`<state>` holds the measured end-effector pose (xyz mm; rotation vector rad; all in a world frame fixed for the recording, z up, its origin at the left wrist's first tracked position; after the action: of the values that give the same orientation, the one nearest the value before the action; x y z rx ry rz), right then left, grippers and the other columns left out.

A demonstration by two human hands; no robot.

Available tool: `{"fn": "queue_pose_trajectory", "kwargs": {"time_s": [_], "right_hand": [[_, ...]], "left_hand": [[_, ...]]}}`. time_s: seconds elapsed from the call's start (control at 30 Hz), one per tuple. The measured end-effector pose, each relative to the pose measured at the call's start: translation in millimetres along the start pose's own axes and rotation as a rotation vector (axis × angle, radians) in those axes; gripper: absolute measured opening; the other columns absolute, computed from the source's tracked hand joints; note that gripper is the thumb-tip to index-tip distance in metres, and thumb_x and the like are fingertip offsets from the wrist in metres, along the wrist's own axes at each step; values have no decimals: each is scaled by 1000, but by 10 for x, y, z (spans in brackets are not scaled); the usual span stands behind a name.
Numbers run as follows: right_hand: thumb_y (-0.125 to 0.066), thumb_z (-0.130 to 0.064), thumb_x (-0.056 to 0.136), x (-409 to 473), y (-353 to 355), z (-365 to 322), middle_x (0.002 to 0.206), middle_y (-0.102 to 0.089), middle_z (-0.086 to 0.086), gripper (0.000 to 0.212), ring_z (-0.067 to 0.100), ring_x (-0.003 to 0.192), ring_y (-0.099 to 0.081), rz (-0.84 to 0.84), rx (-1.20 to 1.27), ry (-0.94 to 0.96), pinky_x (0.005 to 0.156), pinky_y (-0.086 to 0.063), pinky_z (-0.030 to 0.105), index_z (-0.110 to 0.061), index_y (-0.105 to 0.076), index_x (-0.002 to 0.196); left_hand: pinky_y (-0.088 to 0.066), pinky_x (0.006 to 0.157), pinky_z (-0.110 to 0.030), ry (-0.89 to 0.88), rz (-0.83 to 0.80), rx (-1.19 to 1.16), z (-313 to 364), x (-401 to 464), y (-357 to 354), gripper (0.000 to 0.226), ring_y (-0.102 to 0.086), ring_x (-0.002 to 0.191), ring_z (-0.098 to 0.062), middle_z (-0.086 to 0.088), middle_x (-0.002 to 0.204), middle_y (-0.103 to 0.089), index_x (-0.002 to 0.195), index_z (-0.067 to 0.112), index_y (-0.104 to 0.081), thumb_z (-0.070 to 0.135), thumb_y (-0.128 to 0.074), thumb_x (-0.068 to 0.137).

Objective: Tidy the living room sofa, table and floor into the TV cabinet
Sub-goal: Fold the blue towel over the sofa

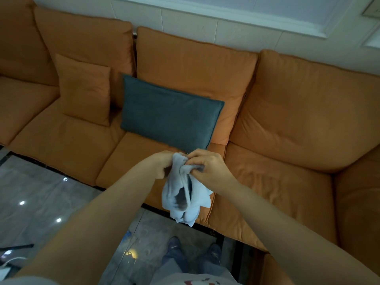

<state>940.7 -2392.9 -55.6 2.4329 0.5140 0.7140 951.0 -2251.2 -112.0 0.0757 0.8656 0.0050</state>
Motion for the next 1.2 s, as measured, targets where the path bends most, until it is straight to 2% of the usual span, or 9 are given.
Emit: {"fn": "queue_pose_trajectory", "kwargs": {"time_s": [0.17,0.27,0.37,0.5,0.7,0.83,0.97,1.07,1.2], "right_hand": [[-68,7,74,-169,-46,-25,92,-73,0,22,9,85,-67,-65,53,-31,76,-54,22,-6,-79,87],[-67,4,76,-271,-82,-68,92,-73,-2,22,3,86,-65,-136,76,-51,77,-50,14,-8,-80,90],[-66,-1,80,-357,-110,-47,98,-73,-2,19,-3,90,-63,-186,153,-114,80,-47,11,-8,-79,93],[-68,1,86,-377,-45,86,115,-69,-1,18,7,111,-63,-156,355,-302,93,-51,23,-7,-78,99],[-68,-5,88,-205,246,252,141,-52,-14,15,8,133,-47,53,620,-525,103,-49,43,-14,-78,96],[-66,-4,90,-10,388,151,135,-50,-31,17,-5,144,-24,25,650,-483,108,-44,30,-11,-76,101],[-66,-8,91,135,400,40,113,-70,3,13,19,116,-62,-95,577,-437,100,-52,40,-8,-74,102],[-66,-11,91,183,496,89,99,-71,4,12,19,99,-64,-74,308,-409,92,-51,38,-15,-74,99],[-62,-16,92,144,664,242,91,-67,1,15,12,89,-60,-67,111,-447,77,-43,26,-25,-74,94]], "left_hand": [[-56,80,-33,-52,20,-220,-10,40,-18,10,-67,90,-22,-12,97,-69,98,8,-67,8,-62,89],[-56,58,-24,60,-91,-392,-117,10,-110,11,-64,72,-17,-10,81,-62,82,8,-58,11,-52,91],[-56,71,-30,29,-142,-468,-73,38,-57,14,-61,84,-20,-10,88,-59,88,8,-57,16,-47,94],[-50,98,-39,-80,-105,-332,44,18,22,31,-65,107,-27,-15,112,-69,113,9,-68,32,-59,94],[-52,88,-26,-558,-135,-67,558,-360,-8,22,-70,96,-12,1,96,-74,90,21,-75,9,-58,93],[-51,90,-26,-663,-262,156,819,-637,-67,15,-68,95,-18,-7,97,-72,91,15,-75,11,-61,88],[-51,88,-23,-723,-280,285,978,-798,-24,24,-68,103,-16,-2,104,-74,93,17,-75,1,-59,87],[-51,89,-28,-769,-163,312,1082,-786,158,38,-67,101,-13,7,110,-72,102,29,-74,-2,-61,84],[-48,83,-29,-796,-39,505,1143,-721,424,38,-60,80,-18,-17,101,-68,107,39,-70,12,-67,80]]}}
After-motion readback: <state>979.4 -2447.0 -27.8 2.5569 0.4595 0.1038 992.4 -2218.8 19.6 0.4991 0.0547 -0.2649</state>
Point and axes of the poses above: each hand's wrist, its own x-axis towards the middle knuckle, its own y-axis out of the back of the hand, z = x × y, the point moved 6 cm from there along x, towards the middle knuckle
